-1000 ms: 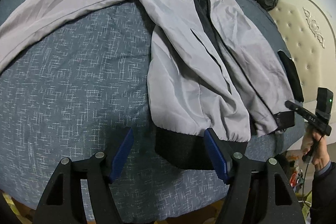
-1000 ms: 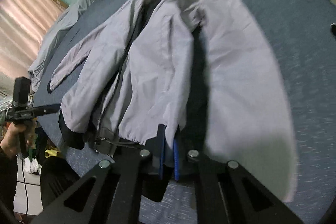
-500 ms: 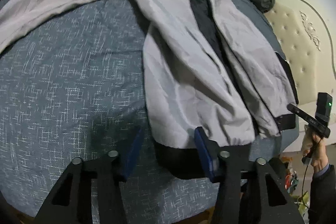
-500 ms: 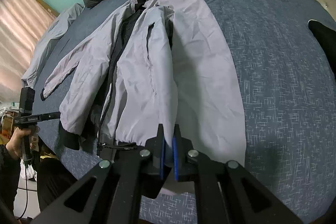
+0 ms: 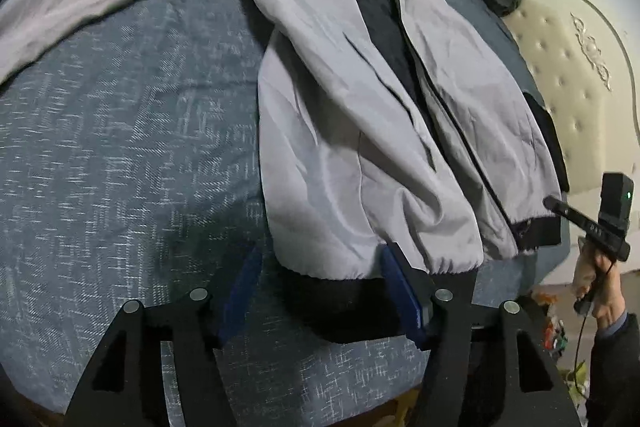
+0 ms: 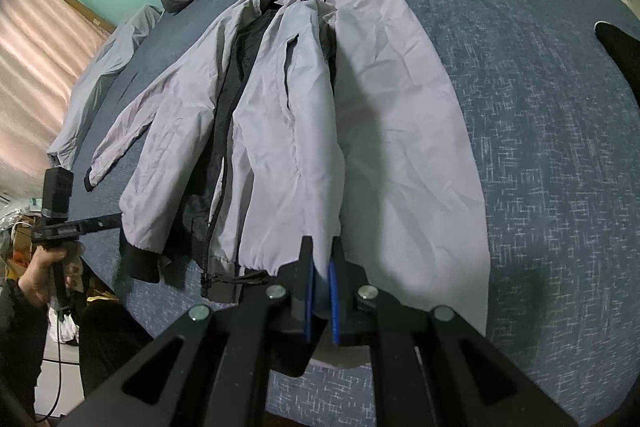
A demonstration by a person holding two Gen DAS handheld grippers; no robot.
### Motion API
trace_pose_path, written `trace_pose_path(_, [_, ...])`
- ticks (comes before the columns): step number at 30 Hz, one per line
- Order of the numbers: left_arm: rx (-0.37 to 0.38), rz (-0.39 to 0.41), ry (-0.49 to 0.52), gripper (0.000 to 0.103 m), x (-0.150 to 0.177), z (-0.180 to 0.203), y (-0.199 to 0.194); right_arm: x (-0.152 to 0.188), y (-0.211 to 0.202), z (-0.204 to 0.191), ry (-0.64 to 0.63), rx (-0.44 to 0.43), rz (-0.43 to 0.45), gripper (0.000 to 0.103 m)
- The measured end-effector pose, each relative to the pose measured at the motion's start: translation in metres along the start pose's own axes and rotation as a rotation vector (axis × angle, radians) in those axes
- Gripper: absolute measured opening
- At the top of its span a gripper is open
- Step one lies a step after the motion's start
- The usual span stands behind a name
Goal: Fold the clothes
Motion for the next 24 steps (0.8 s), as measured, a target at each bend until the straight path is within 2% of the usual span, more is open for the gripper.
trace_pose_path(5, [0.017,0.078,0.013,0.066,-0.013,0.016,-0.025,0.001,0.002,-0.003,-0.009,0.002,-0.006,0.006])
trace_pose_path(8, [0.042,0.060,0.027,0.068,-0.014,0.030,-0.019,0.001,0.005,-0.003,0.001,-0.004,-0.008,0.006])
trace_pose_path(13, [0.061,0.005,0.000,0.067,-0.011,0.050,0.019,0.002,0.004,-0.006,0.005,-0.014,-0.006,0.006])
trace_pose_path(14, [0.069,-0.002,-0.004,0.062,-0.011,0.050,0.025,0.002,0.004,-0.006,0.002,-0.015,-0.006,0.006])
trace_pose_path(15, [0.079,-0.007,-0.003,0.045,-0.011,0.051,0.029,0.002,0.003,-0.007,-0.001,-0.016,-0.006,0.006])
trace_pose_path(16, [0.085,-0.011,-0.003,0.032,-0.011,0.054,0.031,0.002,0.003,-0.008,-0.005,-0.018,-0.007,0.006])
trace_pose_path(17, [0.090,-0.014,-0.002,0.028,-0.011,0.056,0.032,0.002,0.002,-0.009,-0.007,-0.018,-0.007,0.006])
trace_pose_path(19, [0.093,-0.012,0.013,0.009,-0.008,0.057,0.027,0.001,0.003,-0.010,-0.007,-0.017,-0.007,0.006])
trace_pose_path(24, [0.067,0.053,0.059,0.005,-0.016,0.052,-0.013,0.000,0.004,-0.012,-0.009,-0.020,-0.008,0.006])
Point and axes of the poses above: each gripper's, at about its wrist camera, not at the fingertips, and y roughly the way its jaws point, z to its right, x to its underside, the point moved 9 cm from there along y, roughly the way its jaws point, and after that the axes turned 1 degree about -x, right-handed, at the moved point
